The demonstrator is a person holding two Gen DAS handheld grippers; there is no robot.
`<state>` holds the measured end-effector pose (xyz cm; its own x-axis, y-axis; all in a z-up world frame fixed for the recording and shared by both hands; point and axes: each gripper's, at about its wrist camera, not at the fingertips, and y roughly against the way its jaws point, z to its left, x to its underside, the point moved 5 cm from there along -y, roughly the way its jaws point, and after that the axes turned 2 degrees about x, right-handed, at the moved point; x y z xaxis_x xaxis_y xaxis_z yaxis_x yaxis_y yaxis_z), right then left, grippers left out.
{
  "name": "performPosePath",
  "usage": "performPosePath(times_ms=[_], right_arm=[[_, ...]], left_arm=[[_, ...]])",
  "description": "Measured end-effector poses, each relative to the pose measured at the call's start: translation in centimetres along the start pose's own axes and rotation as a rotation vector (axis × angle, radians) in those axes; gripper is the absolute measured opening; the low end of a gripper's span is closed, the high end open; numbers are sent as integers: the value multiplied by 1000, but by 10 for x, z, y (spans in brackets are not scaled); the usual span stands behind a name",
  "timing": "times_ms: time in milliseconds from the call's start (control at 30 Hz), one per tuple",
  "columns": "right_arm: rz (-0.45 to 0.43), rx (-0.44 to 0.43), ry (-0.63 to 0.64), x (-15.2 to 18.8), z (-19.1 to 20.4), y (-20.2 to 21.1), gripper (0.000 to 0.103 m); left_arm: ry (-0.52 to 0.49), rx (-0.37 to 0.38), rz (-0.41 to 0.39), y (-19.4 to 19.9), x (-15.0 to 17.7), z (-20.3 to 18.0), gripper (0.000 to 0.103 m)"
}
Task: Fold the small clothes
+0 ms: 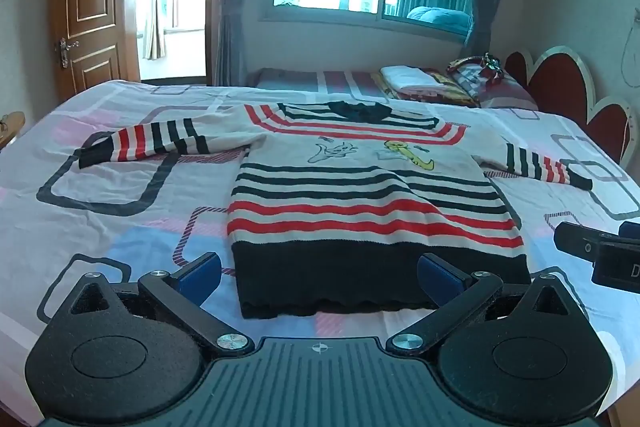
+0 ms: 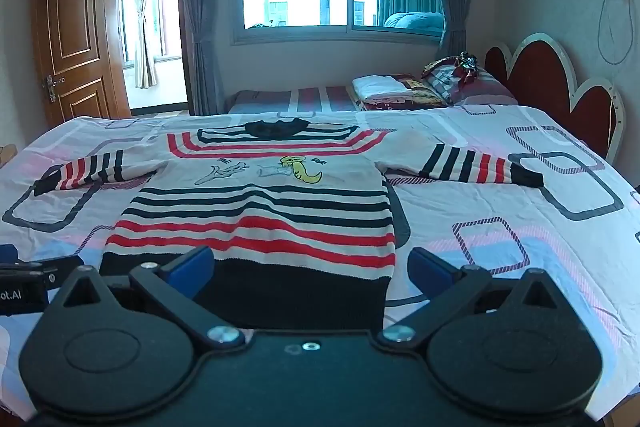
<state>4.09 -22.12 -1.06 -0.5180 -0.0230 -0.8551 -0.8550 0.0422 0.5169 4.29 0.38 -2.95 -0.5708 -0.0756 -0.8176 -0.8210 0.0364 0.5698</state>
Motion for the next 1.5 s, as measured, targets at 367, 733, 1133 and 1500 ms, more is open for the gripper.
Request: performPosePath(times_ms=[367,733,1133,1500], right_arm=[[-8,-13,-9,-2,3,-2,102],[-14,-4,-12,-4,1,-1,102],[-15,-4,-11,-4,3,-2,102],[-14,-3,-9,-5,4,-2,102]], left_arm=[[-2,-1,-10,2,-2,-2,103],[-8,1,-11,3,-2,-2,103],[-6,-3,-15,1,-3,-1,103],[-9,-3,-13,1,-4,-2,103]])
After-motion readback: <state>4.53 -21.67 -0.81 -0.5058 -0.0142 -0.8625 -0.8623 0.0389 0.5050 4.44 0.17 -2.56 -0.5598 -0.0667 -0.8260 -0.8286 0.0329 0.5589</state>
